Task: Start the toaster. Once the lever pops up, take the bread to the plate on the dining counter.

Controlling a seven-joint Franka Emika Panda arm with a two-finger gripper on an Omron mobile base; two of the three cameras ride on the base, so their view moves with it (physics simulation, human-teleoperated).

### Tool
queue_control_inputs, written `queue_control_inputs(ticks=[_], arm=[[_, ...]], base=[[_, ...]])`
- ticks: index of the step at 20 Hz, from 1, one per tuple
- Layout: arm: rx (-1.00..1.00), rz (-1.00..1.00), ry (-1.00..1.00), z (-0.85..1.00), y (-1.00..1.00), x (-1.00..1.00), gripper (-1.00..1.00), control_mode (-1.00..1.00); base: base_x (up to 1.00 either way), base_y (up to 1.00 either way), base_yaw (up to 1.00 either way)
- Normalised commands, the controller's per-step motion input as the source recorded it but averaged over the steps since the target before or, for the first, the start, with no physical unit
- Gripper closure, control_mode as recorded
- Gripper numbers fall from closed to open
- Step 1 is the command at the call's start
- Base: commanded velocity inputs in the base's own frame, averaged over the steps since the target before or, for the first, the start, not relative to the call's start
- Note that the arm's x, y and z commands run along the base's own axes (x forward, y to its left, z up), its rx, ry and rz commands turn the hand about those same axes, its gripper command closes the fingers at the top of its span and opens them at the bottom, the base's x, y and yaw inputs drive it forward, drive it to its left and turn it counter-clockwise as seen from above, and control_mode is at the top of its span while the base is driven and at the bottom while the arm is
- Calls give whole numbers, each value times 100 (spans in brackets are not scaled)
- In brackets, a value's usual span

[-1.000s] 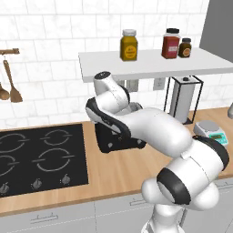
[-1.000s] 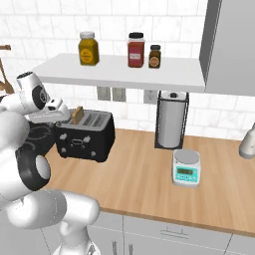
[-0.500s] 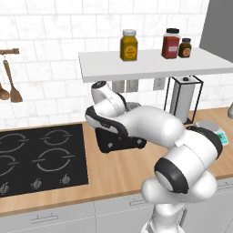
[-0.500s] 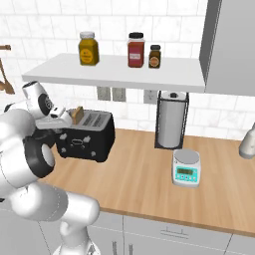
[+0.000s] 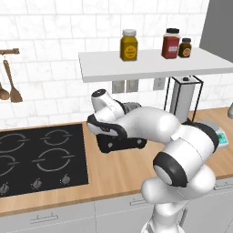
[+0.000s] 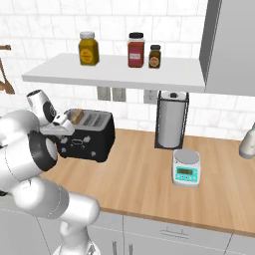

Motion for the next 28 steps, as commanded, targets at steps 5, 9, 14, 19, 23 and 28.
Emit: queue_control_inputs(ticks=[5, 9, 14, 19, 23, 28], arm=[[0, -3, 0, -21, -1, 21, 100, -100], [0, -6, 0, -52, -24, 0, 100, -100], [0, -8, 0, -63, -23, 0, 100, -100], [0, -7, 0, -87, -14, 0, 100, -100], [0, -6, 0, -100, -11, -2, 100, -100], [0, -8, 4, -100, -1, -2, 100, -100]], base=[[0, 0, 0], [0, 0, 0], [0, 0, 0], [0, 0, 0], [0, 0, 0], [0, 0, 0]])
